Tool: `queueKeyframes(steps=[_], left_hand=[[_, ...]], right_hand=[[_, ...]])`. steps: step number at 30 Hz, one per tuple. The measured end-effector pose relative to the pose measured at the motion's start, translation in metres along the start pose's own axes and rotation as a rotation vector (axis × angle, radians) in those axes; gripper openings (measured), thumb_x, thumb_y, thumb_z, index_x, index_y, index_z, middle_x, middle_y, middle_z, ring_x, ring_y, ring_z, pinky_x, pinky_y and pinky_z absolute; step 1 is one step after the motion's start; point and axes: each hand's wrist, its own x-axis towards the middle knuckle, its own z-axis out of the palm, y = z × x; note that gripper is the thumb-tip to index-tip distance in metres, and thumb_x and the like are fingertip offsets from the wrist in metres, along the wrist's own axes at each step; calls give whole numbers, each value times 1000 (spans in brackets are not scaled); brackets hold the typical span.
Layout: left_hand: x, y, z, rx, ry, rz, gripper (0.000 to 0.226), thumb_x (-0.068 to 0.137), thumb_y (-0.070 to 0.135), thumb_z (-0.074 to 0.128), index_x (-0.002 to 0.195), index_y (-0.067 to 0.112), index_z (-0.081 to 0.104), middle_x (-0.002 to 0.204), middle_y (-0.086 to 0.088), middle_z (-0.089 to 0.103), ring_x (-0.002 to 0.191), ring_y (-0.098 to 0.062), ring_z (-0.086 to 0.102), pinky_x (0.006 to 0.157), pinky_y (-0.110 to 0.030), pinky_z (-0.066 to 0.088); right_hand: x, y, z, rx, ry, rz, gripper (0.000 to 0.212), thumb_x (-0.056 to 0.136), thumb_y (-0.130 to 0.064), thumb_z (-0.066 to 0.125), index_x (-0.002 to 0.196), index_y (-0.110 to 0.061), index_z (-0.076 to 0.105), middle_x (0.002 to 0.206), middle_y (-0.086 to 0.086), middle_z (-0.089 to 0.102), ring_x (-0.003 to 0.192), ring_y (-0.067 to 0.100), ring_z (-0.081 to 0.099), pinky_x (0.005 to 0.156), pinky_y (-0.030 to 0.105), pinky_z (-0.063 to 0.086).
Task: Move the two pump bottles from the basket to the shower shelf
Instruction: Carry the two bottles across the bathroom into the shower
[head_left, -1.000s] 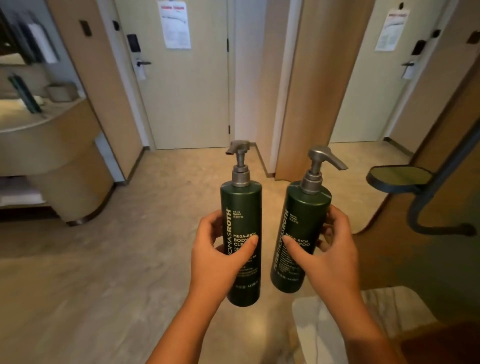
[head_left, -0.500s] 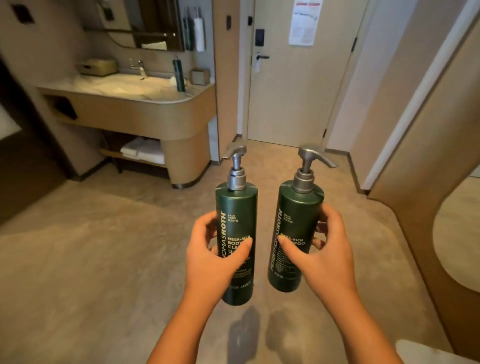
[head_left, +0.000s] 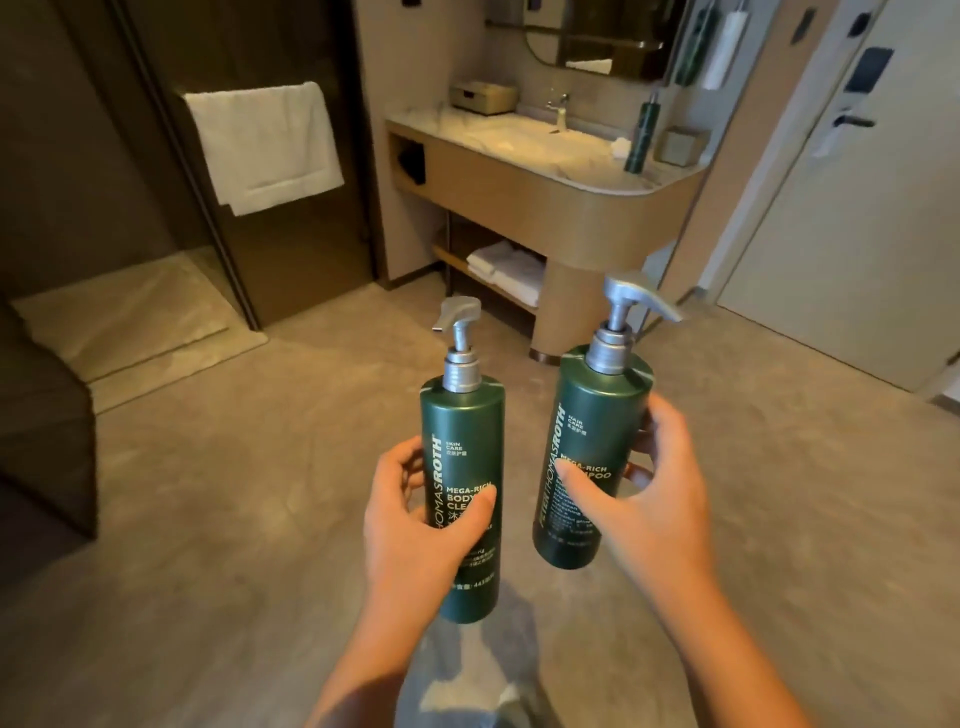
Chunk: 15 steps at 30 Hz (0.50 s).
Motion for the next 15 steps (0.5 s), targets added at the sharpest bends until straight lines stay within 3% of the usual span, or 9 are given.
queueKeyframes(steps=[3,9,15], left_hand=[[29,-9,-12,-9,85,-36,55,58,16,78,97,39,47,101,14,58,90,9,55,66,-4,43],[124,-15,-23,52,234,-31,55,60,15,78,100,37,46,102,13,57,92,5,55,75,-18,42],[218,-8,-28,158,308,44,52,59,23,76,95,44,44,97,21,54,90,18,49,65,-1,40]], right_hand=[[30,3,36,38,-97,-21,75,56,-35,78,104,-66,29,105,-40,42,98,-27,36,68,9,33],[123,8,107,124,-232,-80,73,58,-34,79,106,-61,30,107,-36,42,100,-25,36,72,10,33],[211,5,158,186,-315,-94,76,55,-31,80,106,-58,31,108,-27,46,101,-4,46,82,21,37]])
